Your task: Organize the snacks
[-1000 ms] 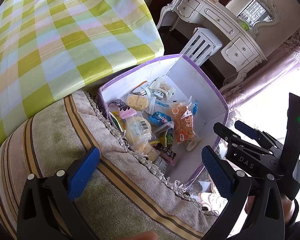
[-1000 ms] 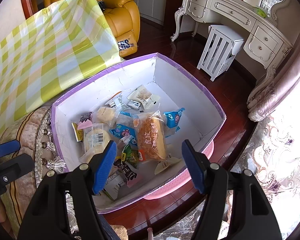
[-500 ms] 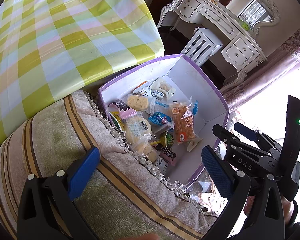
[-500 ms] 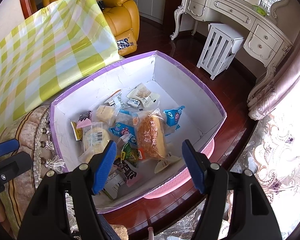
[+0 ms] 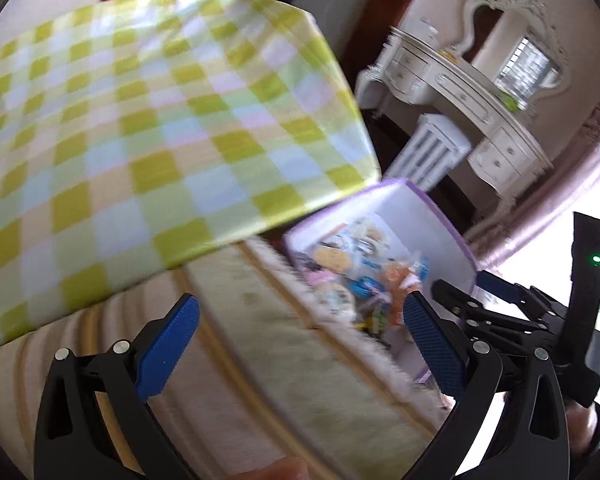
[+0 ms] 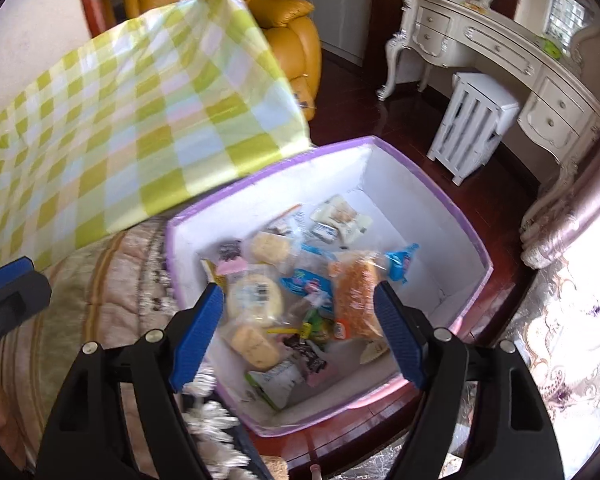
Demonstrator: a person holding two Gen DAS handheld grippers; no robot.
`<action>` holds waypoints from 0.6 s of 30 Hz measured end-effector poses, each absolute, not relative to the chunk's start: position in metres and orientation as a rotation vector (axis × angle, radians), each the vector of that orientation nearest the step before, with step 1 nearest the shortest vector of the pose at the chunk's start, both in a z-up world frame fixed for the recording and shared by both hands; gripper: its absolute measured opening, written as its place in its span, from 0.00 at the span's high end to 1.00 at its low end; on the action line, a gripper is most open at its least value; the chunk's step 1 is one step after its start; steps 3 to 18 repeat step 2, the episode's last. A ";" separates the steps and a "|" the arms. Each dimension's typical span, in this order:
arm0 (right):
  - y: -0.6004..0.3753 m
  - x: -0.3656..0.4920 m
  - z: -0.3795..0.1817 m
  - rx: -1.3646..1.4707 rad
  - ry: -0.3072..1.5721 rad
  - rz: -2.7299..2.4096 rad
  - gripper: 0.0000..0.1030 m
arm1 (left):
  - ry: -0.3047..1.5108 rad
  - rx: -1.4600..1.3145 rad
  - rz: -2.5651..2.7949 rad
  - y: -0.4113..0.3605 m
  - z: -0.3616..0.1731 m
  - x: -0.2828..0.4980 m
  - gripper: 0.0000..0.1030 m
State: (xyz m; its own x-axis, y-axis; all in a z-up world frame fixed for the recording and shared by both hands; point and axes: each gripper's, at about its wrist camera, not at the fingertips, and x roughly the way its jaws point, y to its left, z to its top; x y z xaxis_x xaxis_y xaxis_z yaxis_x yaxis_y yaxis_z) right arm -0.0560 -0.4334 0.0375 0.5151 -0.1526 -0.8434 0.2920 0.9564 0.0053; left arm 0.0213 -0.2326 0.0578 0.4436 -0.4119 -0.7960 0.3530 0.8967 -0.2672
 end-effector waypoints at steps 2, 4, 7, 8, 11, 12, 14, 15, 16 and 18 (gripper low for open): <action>-0.397 -0.042 0.044 0.130 0.984 -0.158 0.23 | 0.959 -0.036 -0.269 -0.185 0.059 0.018 0.04; -0.397 -0.042 0.044 0.130 0.984 -0.158 0.23 | 0.959 -0.036 -0.269 -0.185 0.059 0.018 0.04; -0.397 -0.042 0.044 0.130 0.984 -0.158 0.23 | 0.959 -0.036 -0.269 -0.185 0.059 0.018 0.04; -0.397 -0.042 0.044 0.130 0.984 -0.158 0.23 | 0.959 -0.036 -0.269 -0.185 0.059 0.018 0.04; -0.397 -0.042 0.044 0.130 0.984 -0.158 0.23 | 0.959 -0.036 -0.269 -0.185 0.059 0.018 0.04; -0.397 -0.042 0.044 0.130 0.984 -0.158 0.23 | 0.959 -0.036 -0.269 -0.185 0.059 0.018 0.04; -0.397 -0.042 0.044 0.130 0.984 -0.158 0.23 | 0.959 -0.036 -0.269 -0.185 0.059 0.018 0.04; -0.397 -0.042 0.044 0.130 0.984 -0.158 0.23 | 0.959 -0.036 -0.269 -0.185 0.059 0.018 0.04; -0.397 -0.042 0.044 0.130 0.984 -0.158 0.23 | 0.959 -0.036 -0.269 -0.185 0.059 0.018 0.04; -0.397 -0.042 0.044 0.130 0.984 -0.158 0.23 | 0.959 -0.036 -0.269 -0.185 0.059 0.018 0.04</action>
